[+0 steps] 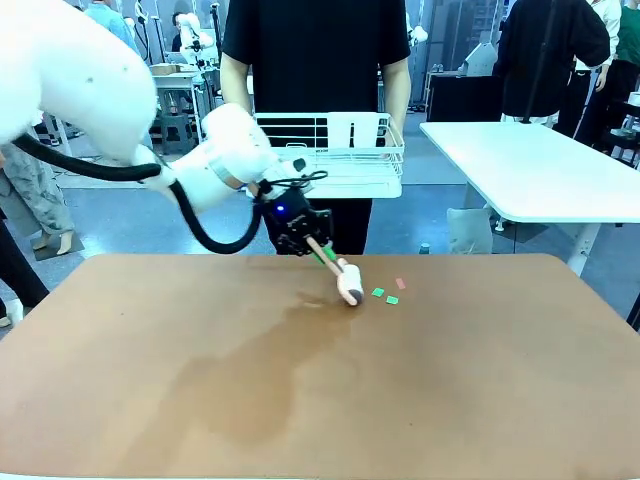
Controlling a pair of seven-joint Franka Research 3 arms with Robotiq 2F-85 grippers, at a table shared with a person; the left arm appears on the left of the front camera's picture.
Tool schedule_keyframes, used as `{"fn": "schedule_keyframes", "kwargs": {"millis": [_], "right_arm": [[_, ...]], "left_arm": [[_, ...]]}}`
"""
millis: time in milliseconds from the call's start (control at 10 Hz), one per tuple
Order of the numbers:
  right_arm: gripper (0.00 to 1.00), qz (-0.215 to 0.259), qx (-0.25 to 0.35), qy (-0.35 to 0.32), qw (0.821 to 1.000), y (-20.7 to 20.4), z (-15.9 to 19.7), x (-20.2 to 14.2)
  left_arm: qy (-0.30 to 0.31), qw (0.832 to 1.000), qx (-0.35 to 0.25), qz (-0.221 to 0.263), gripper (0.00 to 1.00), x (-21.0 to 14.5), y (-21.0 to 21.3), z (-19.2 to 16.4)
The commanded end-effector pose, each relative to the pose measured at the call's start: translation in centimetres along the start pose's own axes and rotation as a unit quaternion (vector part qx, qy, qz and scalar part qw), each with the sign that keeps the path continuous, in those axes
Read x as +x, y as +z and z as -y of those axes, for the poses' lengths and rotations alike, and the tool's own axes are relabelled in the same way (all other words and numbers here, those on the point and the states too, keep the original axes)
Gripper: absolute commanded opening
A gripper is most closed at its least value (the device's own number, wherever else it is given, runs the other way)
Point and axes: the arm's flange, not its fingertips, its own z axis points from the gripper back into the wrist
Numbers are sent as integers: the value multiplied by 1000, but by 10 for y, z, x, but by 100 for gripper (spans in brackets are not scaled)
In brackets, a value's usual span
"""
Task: Clean the table.
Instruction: Clean the table with the Lint Roller when the human lifts the Dish drying rack.
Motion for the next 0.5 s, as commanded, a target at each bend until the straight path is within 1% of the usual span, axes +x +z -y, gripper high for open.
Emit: {"fn": "schedule_keyframes", "kwargs": {"millis": [0, 100, 300, 400], "right_arm": [[100, 2, 5, 2, 1000, 2, -3, 0], [100, 2, 5, 2, 1000, 2, -3, 0], [100, 2, 5, 2, 1000, 2, -3, 0], [100, 2, 5, 2, 1000, 2, -3, 0]], "left_arm": [[-5, 995, 42, -87, 21, -6, -86, 8], [-5, 995, 31, -97, 21, -6, -111, 28], [-14, 993, 36, -109, 21, -6, -158, 60], [-16, 993, 39, -107, 21, -5, -172, 74]]}}
